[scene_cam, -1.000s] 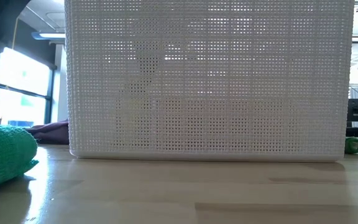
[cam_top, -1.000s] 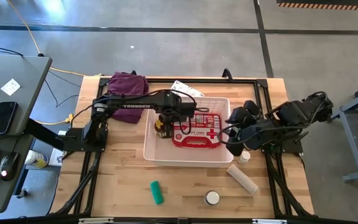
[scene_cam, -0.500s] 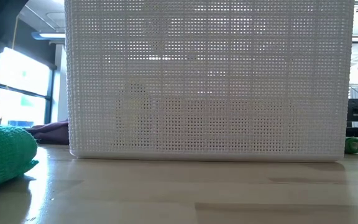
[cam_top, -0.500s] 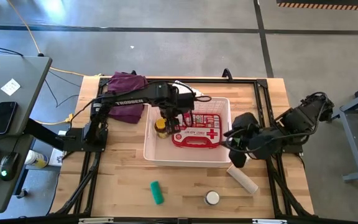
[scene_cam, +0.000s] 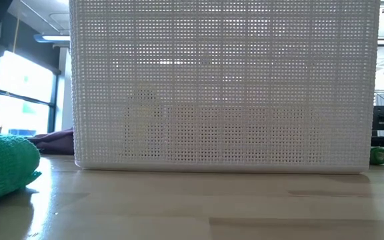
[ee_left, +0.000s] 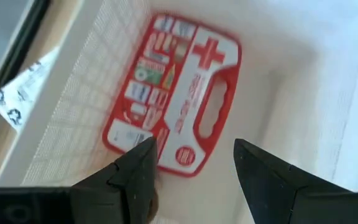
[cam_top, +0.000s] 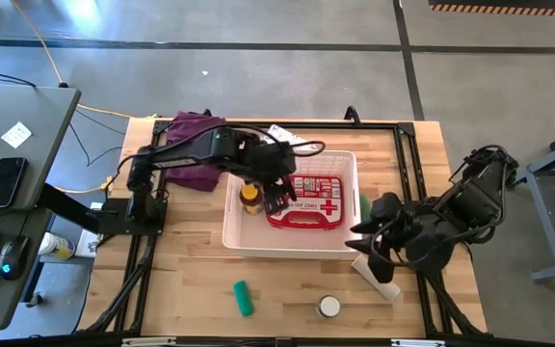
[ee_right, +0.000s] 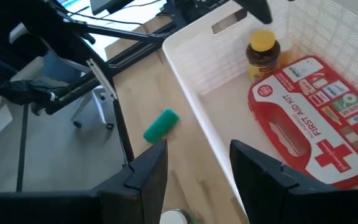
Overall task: Pick & place medical supplies in basket/bin
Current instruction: Put the green medicine bottle into the white bin
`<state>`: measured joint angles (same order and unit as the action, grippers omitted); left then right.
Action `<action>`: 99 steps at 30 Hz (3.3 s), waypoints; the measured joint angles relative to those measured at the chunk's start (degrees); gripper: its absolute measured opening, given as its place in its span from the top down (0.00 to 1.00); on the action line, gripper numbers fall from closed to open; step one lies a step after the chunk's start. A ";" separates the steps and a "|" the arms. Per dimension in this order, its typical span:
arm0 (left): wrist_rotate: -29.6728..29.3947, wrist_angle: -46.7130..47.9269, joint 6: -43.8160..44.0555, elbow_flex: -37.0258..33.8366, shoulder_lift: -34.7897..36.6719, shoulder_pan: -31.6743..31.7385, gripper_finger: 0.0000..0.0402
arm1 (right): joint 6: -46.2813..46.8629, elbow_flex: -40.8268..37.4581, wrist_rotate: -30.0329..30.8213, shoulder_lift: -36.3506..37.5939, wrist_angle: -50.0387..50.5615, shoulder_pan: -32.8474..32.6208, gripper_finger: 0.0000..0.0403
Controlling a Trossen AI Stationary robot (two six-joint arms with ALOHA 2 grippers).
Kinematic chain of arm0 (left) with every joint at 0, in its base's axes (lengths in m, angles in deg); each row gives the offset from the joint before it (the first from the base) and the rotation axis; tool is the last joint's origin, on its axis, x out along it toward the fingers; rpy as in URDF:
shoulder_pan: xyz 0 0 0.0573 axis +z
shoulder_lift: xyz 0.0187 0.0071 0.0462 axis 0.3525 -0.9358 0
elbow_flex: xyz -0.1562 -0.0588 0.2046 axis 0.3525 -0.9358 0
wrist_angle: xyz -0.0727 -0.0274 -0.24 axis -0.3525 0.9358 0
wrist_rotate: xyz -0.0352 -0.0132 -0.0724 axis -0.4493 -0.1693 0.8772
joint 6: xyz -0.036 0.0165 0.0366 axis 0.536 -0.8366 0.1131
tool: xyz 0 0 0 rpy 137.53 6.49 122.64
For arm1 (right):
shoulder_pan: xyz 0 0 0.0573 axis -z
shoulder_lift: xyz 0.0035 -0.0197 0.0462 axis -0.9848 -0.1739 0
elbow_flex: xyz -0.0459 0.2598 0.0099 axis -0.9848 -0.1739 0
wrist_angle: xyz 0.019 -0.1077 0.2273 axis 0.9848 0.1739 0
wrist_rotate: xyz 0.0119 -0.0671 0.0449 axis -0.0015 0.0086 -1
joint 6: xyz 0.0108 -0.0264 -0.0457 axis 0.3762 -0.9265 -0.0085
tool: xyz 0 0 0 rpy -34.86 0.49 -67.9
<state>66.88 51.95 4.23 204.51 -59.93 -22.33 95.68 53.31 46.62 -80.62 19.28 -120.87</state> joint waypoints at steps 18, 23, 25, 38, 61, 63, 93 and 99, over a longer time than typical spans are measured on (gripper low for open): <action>0.38 -9.61 5.17 0.00 9.60 -4.84 0.39 | -2.26 0.01 -0.75 -4.17 -6.78 3.80 0.59; 0.82 -13.38 7.71 0.00 13.11 -5.37 0.39 | 1.06 -0.01 -1.30 -6.87 -10.87 4.15 0.59; 1.05 -14.36 8.90 0.04 14.37 -6.76 0.39 | 0.87 -0.01 -2.08 -7.74 -15.16 4.39 0.59; -12.06 -14.57 13.13 0.00 16.49 -23.98 0.39 | 4.37 -0.01 -5.56 -15.39 -26.05 4.70 0.59; -23.73 -14.08 20.72 0.00 16.82 -41.94 0.39 | -2.73 -0.01 -10.83 -21.59 -38.13 4.46 0.59; -25.71 -14.11 21.90 0.00 16.82 -41.91 0.39 | -3.57 -0.01 -11.24 -21.59 -35.29 4.45 0.59; -45.67 -29.78 23.34 -0.02 15.18 -41.82 0.39 | -5.49 -0.01 -10.96 -27.65 -5.02 -8.55 0.57; -44.21 -30.59 23.18 -0.07 14.80 -41.82 0.39 | -6.72 -0.01 -8.66 -28.28 -5.69 -8.79 0.42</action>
<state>22.68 21.36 27.41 204.44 -45.13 -64.15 88.96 53.30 37.96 -108.89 13.59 -129.65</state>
